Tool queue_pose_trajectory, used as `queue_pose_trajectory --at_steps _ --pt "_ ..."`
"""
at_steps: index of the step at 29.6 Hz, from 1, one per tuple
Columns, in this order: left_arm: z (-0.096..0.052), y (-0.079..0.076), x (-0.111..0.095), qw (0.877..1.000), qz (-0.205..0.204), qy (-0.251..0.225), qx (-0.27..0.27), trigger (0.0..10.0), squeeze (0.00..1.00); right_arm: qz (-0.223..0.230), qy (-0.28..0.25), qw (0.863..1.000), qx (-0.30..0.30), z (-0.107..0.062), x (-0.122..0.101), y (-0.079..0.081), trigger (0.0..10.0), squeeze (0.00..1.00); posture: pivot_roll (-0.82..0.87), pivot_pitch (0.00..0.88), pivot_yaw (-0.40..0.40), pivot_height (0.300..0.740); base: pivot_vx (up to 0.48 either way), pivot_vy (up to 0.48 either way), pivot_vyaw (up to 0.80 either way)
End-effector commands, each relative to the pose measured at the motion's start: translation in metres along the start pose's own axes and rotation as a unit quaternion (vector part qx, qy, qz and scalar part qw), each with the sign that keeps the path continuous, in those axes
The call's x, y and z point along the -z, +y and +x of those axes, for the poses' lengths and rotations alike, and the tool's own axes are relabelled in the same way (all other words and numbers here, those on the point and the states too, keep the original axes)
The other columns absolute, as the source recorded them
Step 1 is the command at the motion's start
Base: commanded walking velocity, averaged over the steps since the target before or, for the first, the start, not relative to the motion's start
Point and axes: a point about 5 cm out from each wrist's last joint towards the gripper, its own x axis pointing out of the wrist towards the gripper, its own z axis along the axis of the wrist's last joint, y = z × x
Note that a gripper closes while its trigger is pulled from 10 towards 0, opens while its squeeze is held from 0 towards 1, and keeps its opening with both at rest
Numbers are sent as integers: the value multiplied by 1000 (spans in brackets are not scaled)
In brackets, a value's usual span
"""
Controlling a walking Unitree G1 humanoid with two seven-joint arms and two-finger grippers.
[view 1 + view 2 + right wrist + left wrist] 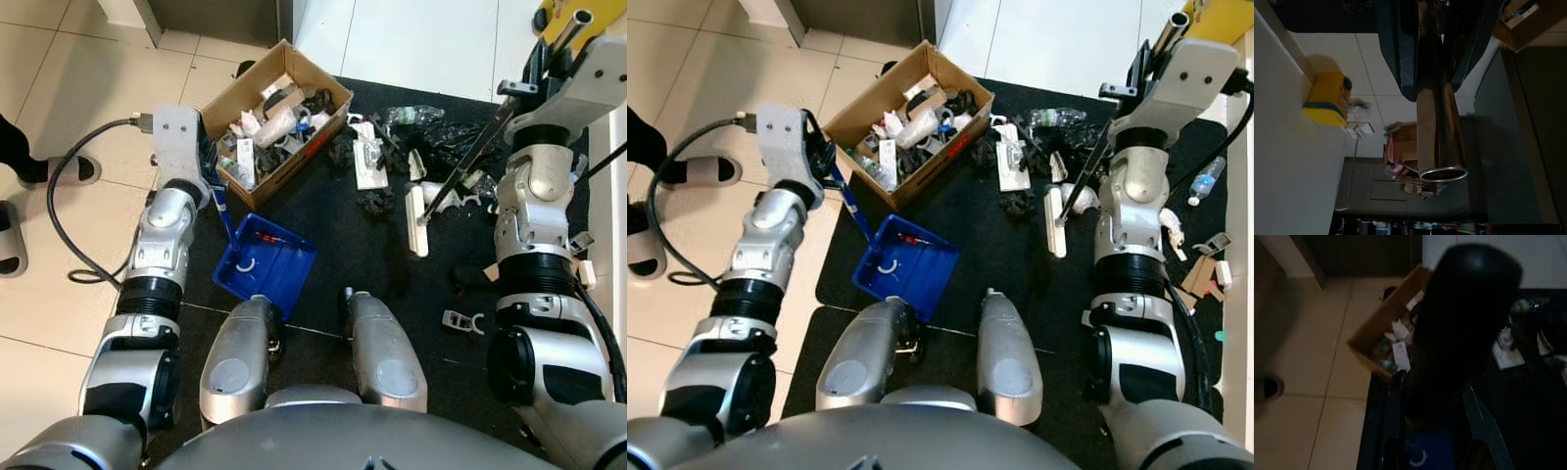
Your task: Sweep floor
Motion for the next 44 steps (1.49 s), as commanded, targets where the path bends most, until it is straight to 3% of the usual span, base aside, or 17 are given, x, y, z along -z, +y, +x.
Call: queue_pose_trajectory --at_steps 1,8,11,17,23,28,34,35,42,44 --pt "-6 -6 20 996 -12 78 35 10000 0 0 -5 1000 -1 0 -1 2 10000 0 75 142 26 740 0 0 0" --pt "-8 4 13 994 -1 98 43 10000 0 0 -4 1000 3 -1 0 1 10000 0 78 139 31 740 0 0 0" --pt "-7 5 0 998 21 35 36 10000 0 1 -4 1000 4 -1 0 1 10000 0 76 138 31 740 0 0 0" --pt "-14 -4 -31 997 14 -64 33 10000 0 2 -6 1000 2 0 0 2 10000 0 78 126 28 740 0 0 0" --pt "-17 -11 -50 993 -8 -113 40 10000 0 1 -7 1000 -1 2 -1 3 10000 0 78 117 23 740 0 0 0" --pt "-17 -16 -58 990 -35 -125 51 10000 0 1 -8 1000 -2 3 -2 4 10000 0 78 114 23 740 0 0 0" --pt "-16 -25 -78 983 -91 -144 66 10000 0 1 -9 1000 -2 4 -2 4 10000 0 79 109 23 740 0 0 0" --pt "-14 -25 -90 979 -109 -159 61 10000 0 1 -9 1000 -2 4 -2 4 10000 0 77 105 23 740 0 0 0" --pt "-11 -17 -132 966 -129 -221 47 10000 0 2 -8 1000 -1 5 -1 4 10000 0 80 103 23 740 0 0 0" --pt "-10 -3 -160 958 -122 -257 29 10000 0 3 -8 1000 0 5 -1 5 10000 0 83 102 24 740 0 0 0"
